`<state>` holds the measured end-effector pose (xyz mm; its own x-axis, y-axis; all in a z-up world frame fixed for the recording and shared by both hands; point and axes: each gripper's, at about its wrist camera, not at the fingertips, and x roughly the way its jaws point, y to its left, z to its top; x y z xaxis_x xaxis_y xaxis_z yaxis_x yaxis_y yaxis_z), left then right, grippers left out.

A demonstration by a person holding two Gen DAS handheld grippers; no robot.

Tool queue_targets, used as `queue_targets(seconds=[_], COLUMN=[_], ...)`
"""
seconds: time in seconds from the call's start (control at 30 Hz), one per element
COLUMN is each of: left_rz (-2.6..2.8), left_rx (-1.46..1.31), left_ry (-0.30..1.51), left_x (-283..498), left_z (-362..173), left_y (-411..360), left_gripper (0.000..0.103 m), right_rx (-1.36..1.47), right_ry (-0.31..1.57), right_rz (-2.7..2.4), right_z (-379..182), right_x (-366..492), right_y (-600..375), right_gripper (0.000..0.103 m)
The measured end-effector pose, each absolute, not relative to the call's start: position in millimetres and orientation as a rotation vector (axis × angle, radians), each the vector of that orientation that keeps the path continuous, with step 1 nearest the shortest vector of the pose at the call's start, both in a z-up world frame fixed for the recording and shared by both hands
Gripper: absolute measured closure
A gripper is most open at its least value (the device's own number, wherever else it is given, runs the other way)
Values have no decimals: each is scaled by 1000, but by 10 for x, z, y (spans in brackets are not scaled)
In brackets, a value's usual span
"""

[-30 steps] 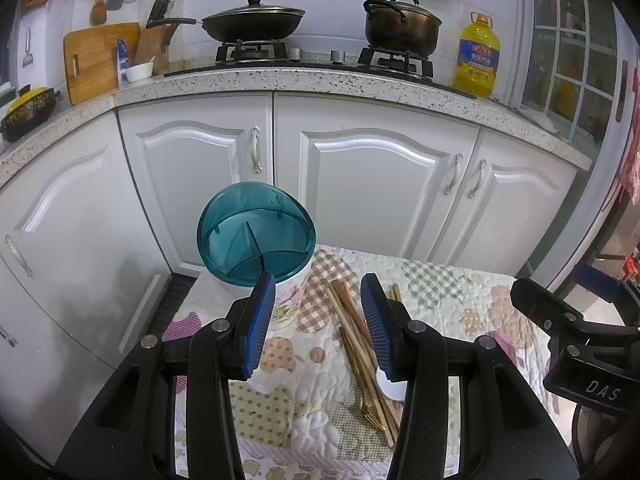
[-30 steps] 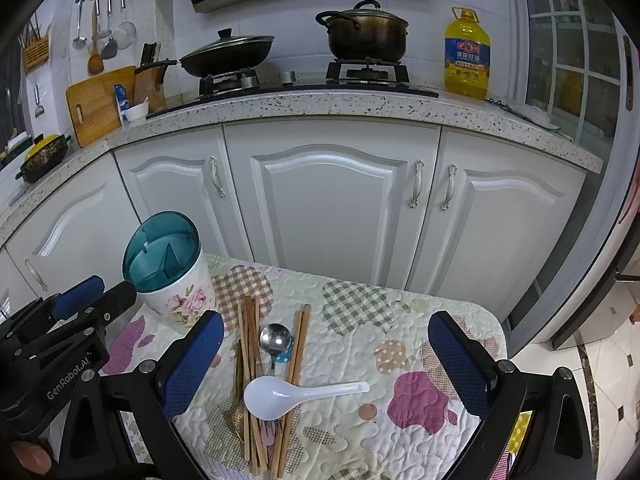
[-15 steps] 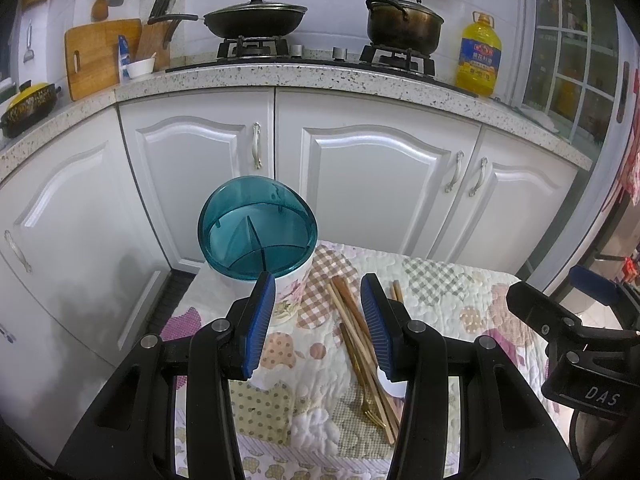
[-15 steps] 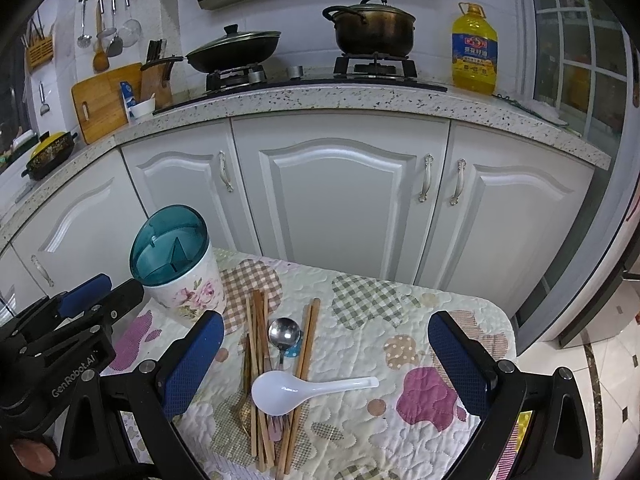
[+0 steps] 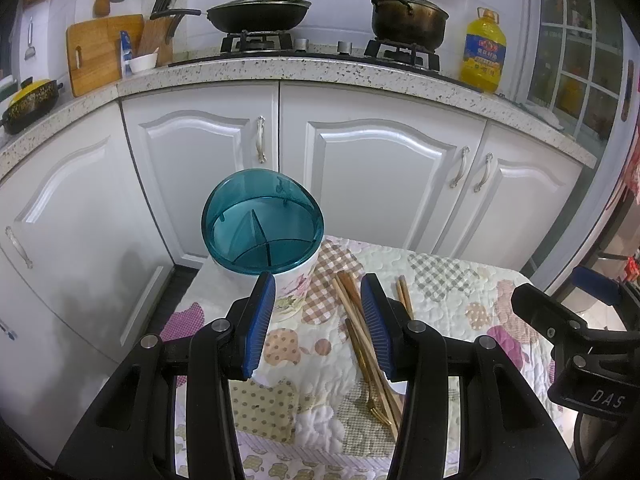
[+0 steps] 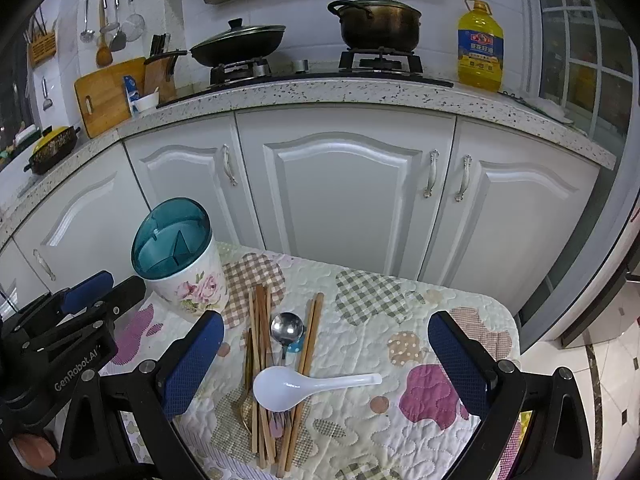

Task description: Organize utensils

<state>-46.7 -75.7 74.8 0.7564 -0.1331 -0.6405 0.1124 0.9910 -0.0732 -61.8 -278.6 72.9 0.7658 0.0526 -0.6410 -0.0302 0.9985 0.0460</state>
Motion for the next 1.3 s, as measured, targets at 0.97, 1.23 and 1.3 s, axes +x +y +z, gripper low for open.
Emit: queue_targets(seconds=[0.97,1.23,1.3], left_rz=[-136,-167,-178], left_rx=[-64,-76,-69], left_ry=[766,837,846], left_x=[-416,-401,-399], left_z=[563,301,246], left_y=[-584,-552,-575], left_gripper=[59,59,59], right_rx=[64,121,182], right_ry=[773,912,958], right_rz=[69,132,162], right_z=[443,-79,-245], right_x=[-544,-470,-446], right_y=[-2964,-3140,-3193], right_gripper=[1,28,37])
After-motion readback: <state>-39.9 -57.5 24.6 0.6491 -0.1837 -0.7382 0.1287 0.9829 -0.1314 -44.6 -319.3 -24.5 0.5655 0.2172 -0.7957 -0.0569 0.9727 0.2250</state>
